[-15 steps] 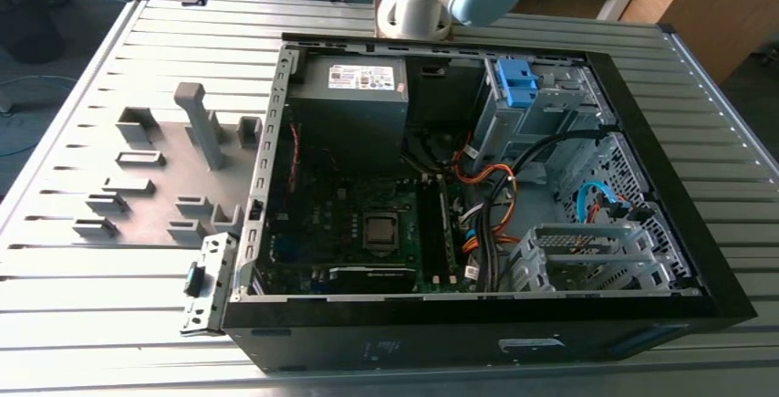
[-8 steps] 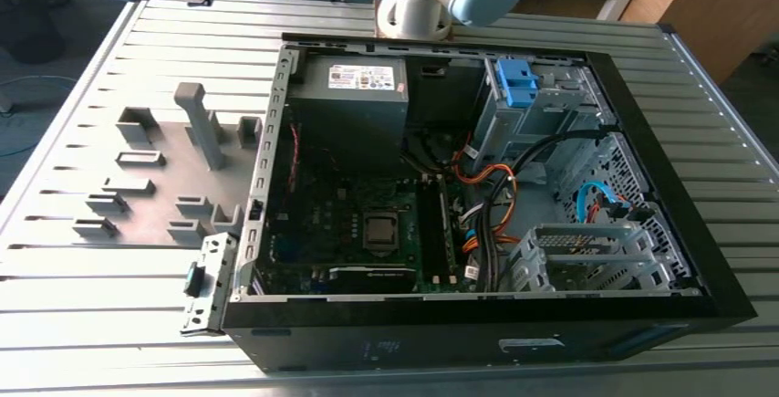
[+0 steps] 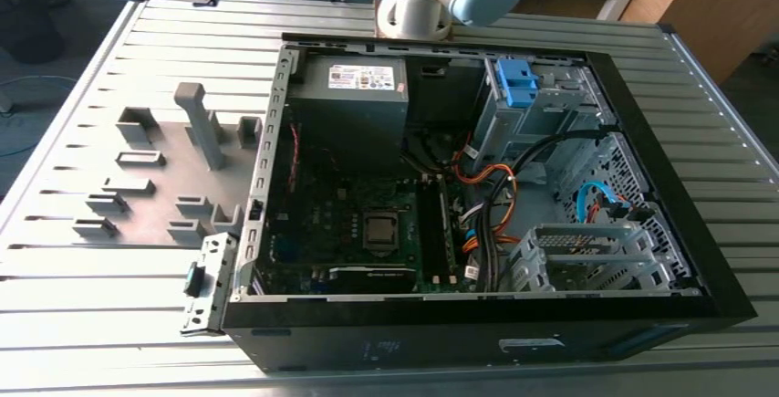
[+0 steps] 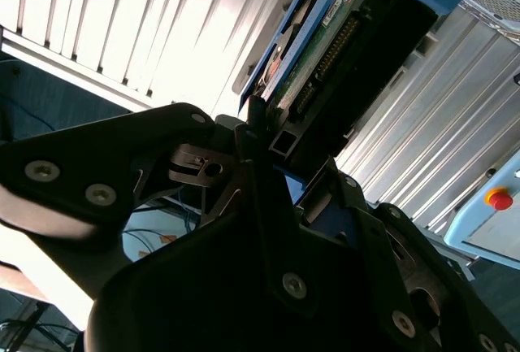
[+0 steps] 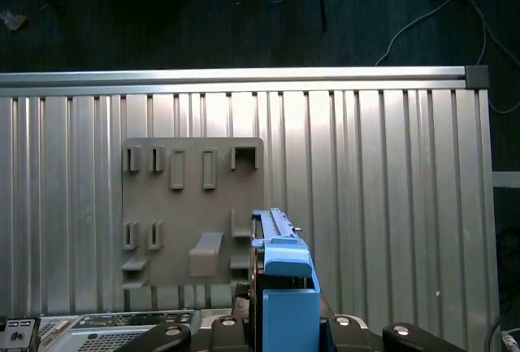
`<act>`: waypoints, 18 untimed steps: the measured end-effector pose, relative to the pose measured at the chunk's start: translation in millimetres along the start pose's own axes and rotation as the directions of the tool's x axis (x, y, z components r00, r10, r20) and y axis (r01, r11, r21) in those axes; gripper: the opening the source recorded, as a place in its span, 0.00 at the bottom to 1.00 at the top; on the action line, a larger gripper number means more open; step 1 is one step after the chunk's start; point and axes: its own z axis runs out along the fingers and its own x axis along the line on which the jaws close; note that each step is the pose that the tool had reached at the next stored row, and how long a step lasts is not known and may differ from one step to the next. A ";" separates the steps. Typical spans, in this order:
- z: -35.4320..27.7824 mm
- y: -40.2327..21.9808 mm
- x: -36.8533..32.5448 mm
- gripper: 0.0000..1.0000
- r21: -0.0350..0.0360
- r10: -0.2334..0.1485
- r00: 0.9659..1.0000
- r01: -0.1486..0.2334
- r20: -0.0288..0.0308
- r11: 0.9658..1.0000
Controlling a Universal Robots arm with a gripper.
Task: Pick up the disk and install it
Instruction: 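Pick up the disk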
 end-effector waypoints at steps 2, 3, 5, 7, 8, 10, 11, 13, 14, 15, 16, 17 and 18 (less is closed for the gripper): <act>0.0 -1.2 -0.1 0.36 0.000 0.000 1.000 0.000 0.000 1.000; 0.0 -1.9 -0.1 0.36 0.000 0.000 1.000 0.000 0.000 1.000; -0.1 -3.2 -0.1 0.36 0.000 0.000 1.000 0.000 0.000 1.000; -0.1 -4.4 -0.2 0.36 0.000 0.000 1.000 0.000 0.000 1.000; -0.1 -5.1 -0.2 0.36 0.000 0.000 1.000 0.000 0.000 1.000; -0.1 -6.3 -0.3 0.36 0.000 0.000 1.000 0.000 0.000 1.000; -0.1 -6.9 -0.3 0.36 0.000 0.000 1.000 0.000 0.000 1.000; -0.2 -8.0 -0.4 0.36 0.000 0.000 1.000 0.000 0.000 1.000; -0.1 -8.6 -0.4 0.36 0.000 0.000 1.000 0.000 0.000 1.000; -0.2 -9.1 -0.4 0.36 0.000 0.000 1.000 0.000 0.000 1.000; -0.2 -9.7 -0.5 0.36 0.000 0.000 1.000 0.000 0.000 1.000; -0.3 -10.2 -0.5 0.36 0.000 0.000 1.000 0.000 0.000 1.000; -0.2 -10.7 -0.5 0.36 0.000 0.000 1.000 0.000 0.000 1.000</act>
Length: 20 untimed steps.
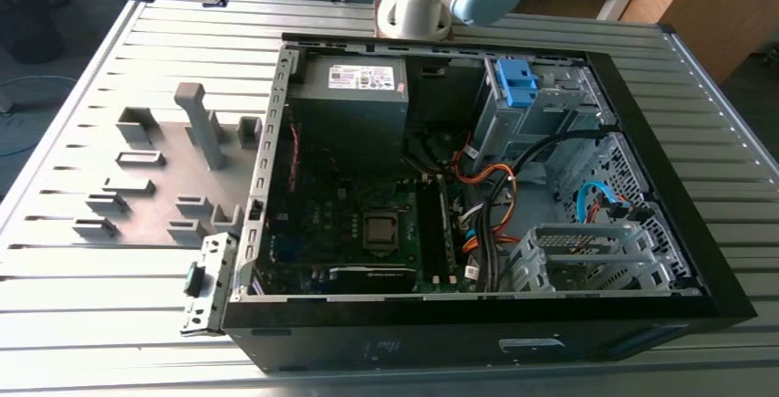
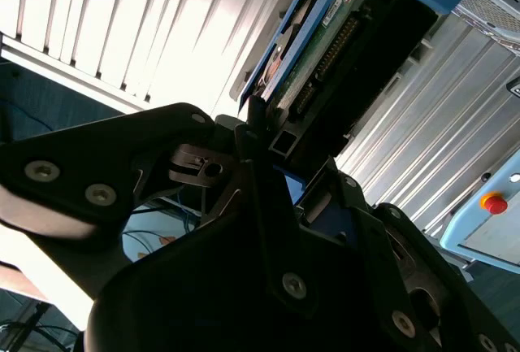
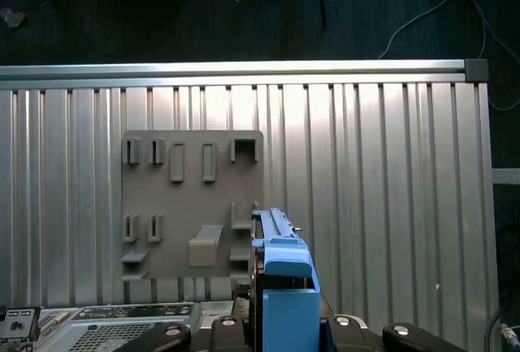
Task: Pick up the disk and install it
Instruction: 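Pick up the disk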
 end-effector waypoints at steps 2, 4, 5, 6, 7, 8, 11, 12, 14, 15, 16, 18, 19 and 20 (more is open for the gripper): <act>0.0 -2.3 -0.1 0.36 0.000 0.000 1.000 0.000 0.000 1.000; -0.1 -3.3 -0.2 0.36 0.000 0.000 1.000 0.000 0.000 1.000; -0.1 -3.7 -0.2 0.36 0.000 0.000 1.000 0.000 0.000 1.000; -0.1 -4.2 -0.2 0.36 0.000 0.000 1.000 0.000 0.000 1.000; -0.1 -4.8 -0.2 0.36 0.000 0.000 1.000 0.000 0.000 1.000; -0.1 -5.2 -0.2 0.36 0.000 0.000 1.000 0.000 0.000 1.000; -0.1 -6.9 -0.3 0.36 0.000 0.000 1.000 0.000 0.000 1.000; -0.1 -7.4 -0.3 0.36 0.000 0.000 1.000 0.000 0.000 1.000; -0.1 -8.4 -0.4 0.36 0.000 0.000 1.000 0.000 0.000 1.000; -0.1 -9.0 -0.4 0.36 0.000 0.000 1.000 0.000 0.000 1.000; -0.2 -9.4 -0.4 0.36 0.000 0.000 1.000 0.000 0.000 1.000; -0.2 -10.4 -0.5 0.36 0.000 0.000 1.000 0.000 0.000 1.000; -0.2 -10.8 -0.5 0.36 0.000 0.000 1.000 0.000 0.000 1.000; -0.2 -11.3 -0.5 0.36 0.000 0.000 1.000 0.000 0.000 1.000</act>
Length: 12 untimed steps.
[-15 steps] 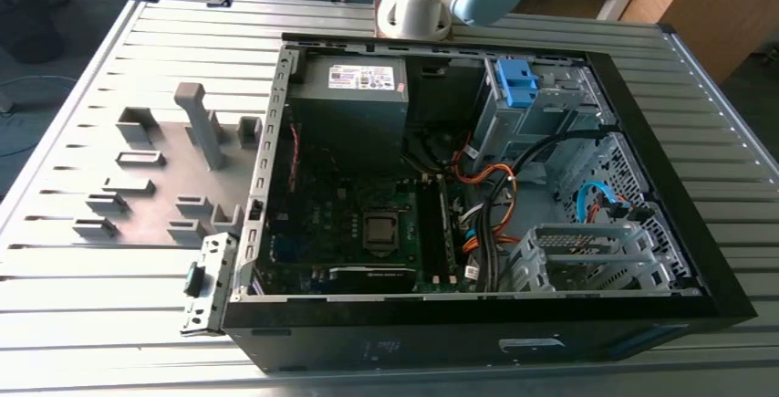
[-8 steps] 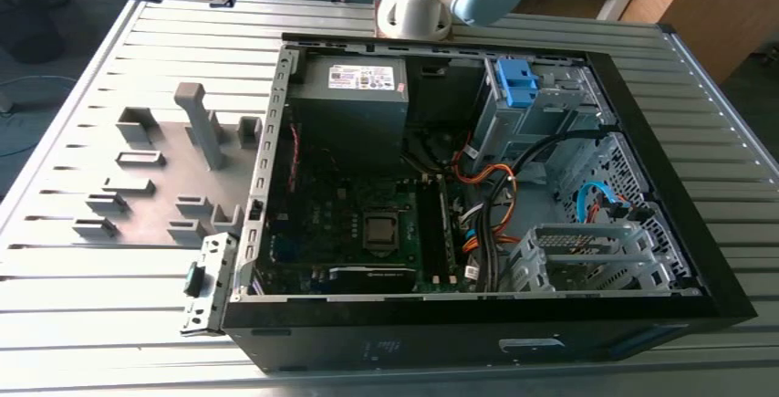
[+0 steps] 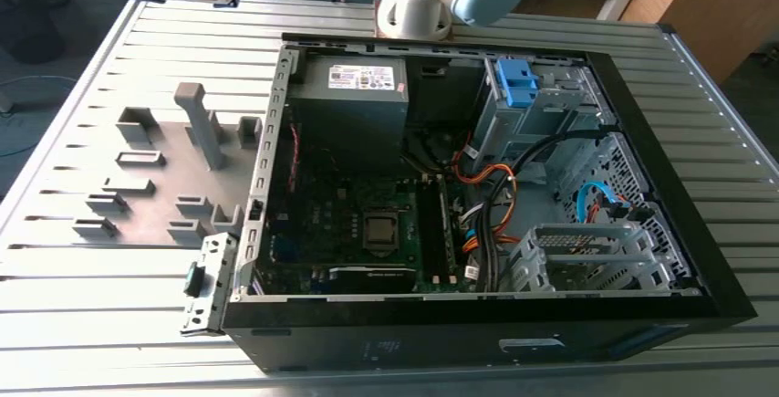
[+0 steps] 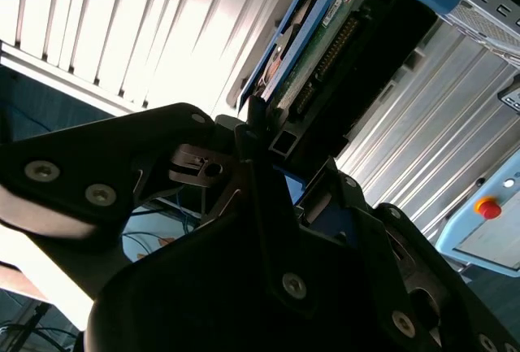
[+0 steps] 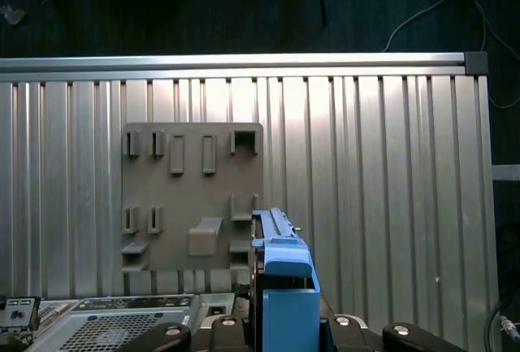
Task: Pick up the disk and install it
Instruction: 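Pick up the disk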
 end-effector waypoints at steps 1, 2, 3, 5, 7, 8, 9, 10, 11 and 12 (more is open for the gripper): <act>0.0 -0.5 0.0 0.36 0.000 0.000 1.000 0.000 0.000 1.000; -0.1 -0.9 -0.1 0.36 0.000 0.000 1.000 0.000 0.000 1.000; -0.1 -1.4 -0.1 0.36 0.000 0.000 1.000 0.000 0.000 1.000; -0.1 -2.5 -0.1 0.36 0.000 0.000 1.000 0.000 0.000 1.000; -0.1 -3.7 -0.2 0.36 0.000 0.000 1.000 0.000 0.000 1.000; -0.1 -4.3 -0.2 0.36 0.000 0.000 1.000 0.000 0.000 1.000; -0.1 -5.0 -0.2 0.36 0.000 0.000 1.000 0.000 0.000 1.000; -0.1 -5.6 -0.3 0.36 0.000 0.000 1.000 0.000 0.000 1.000; -0.2 -6.2 -0.3 0.36 0.000 0.000 1.000 0.000 0.000 1.000; -0.2 -6.9 -0.3 0.36 0.000 0.000 1.000 0.000 0.000 1.000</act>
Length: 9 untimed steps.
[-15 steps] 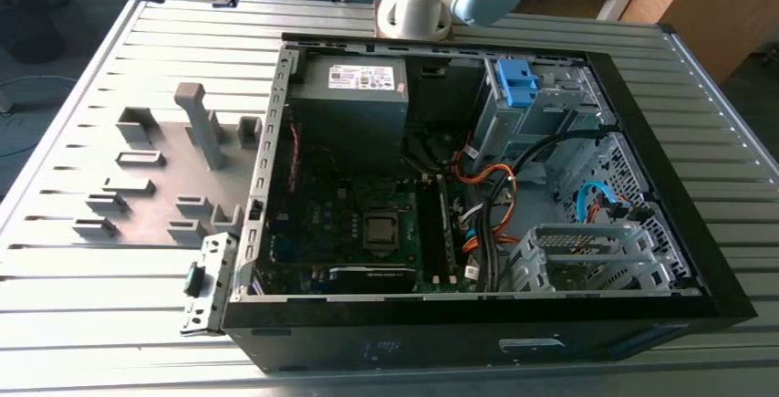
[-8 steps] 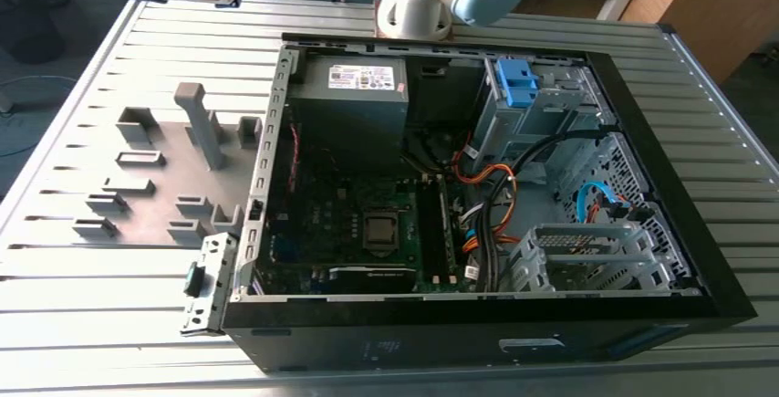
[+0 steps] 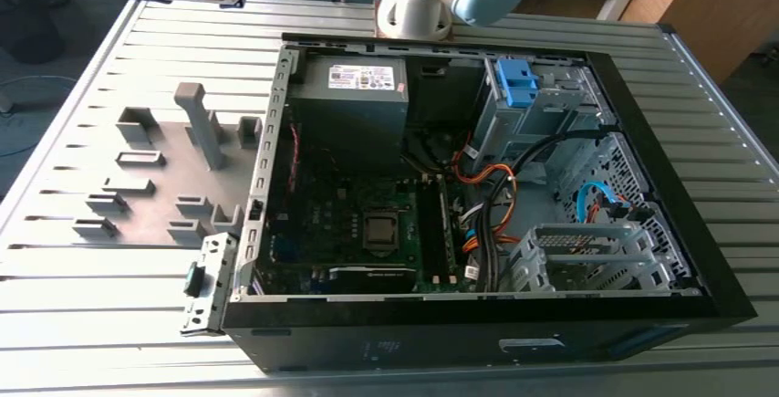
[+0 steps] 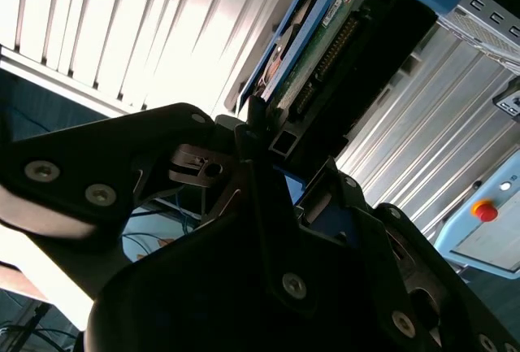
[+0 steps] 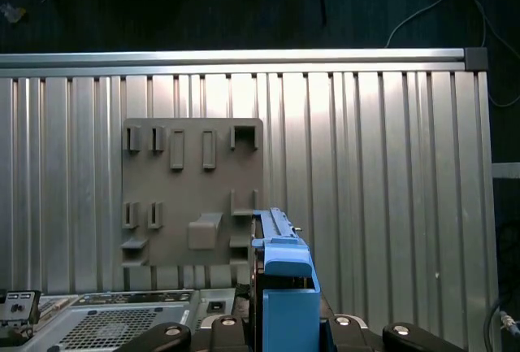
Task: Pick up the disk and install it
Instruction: 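Pick up the disk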
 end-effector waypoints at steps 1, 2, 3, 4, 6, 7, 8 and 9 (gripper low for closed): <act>0.0 -0.7 0.0 0.36 0.000 0.000 1.000 0.000 0.000 1.000; 0.0 -1.4 -0.1 0.36 0.000 0.000 1.000 0.000 0.000 1.000; -0.1 -2.0 -0.1 0.36 0.000 0.000 1.000 0.000 0.000 1.000; 0.0 -2.7 -0.1 0.36 0.000 0.000 1.000 0.000 0.000 1.000; -0.1 -4.1 -0.2 0.36 0.000 0.000 1.000 0.000 0.000 1.000; -0.1 -4.8 -0.2 0.36 0.000 0.000 1.000 0.000 0.000 1.000; -0.1 -5.5 -0.3 0.36 0.000 0.000 1.000 0.000 0.000 1.000; -0.1 -6.2 -0.3 0.36 0.000 0.000 1.000 0.000 0.000 1.000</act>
